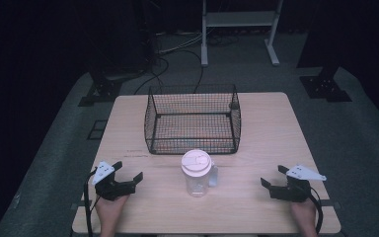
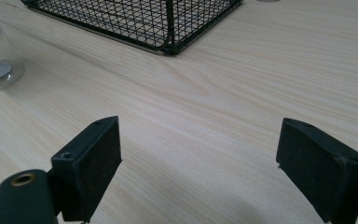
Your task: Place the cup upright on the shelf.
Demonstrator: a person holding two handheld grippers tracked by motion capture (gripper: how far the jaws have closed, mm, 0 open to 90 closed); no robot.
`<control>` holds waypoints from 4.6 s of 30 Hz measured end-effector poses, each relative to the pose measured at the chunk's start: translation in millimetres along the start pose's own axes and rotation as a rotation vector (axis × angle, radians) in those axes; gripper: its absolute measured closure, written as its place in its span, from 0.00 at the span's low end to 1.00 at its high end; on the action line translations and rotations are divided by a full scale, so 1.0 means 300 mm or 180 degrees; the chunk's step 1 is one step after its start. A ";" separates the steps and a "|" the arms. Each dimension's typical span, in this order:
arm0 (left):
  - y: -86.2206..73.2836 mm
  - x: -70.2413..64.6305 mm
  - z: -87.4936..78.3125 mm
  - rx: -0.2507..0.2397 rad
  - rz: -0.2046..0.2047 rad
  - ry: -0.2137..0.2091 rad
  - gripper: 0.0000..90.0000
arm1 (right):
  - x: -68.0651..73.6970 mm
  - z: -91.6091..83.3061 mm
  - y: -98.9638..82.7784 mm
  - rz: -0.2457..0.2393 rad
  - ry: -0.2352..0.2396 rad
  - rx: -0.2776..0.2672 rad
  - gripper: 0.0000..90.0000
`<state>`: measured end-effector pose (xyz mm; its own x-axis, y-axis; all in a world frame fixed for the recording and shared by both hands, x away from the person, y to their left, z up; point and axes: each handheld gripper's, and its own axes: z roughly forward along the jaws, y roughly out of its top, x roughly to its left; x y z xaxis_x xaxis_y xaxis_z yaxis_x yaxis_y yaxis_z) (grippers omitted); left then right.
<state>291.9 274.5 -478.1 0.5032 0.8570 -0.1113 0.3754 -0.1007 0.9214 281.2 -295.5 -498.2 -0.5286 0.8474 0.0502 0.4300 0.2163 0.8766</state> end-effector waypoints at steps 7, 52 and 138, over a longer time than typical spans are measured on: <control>-0.002 -0.014 0.004 0.0028 0.0056 -0.0002 0.01 | 0.000 0.000 0.000 -0.0006 0.0013 -0.0002 0.14; 0.193 -0.225 -0.017 -0.0049 0.0743 -0.0851 0.01 | 0.004 0.002 0.001 -0.0037 -0.0009 0.0024 0.14; 0.418 -0.503 0.273 0.1381 0.1486 -0.1795 0.00 | 0.001 0.003 0.002 -0.0064 0.0110 0.0007 0.14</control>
<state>326.8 91.2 -376.1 0.9500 0.3109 -0.0302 0.2400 -0.6647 0.7075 281.8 -294.6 -498.2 -0.5621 0.8256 0.0490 0.4204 0.2342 0.8766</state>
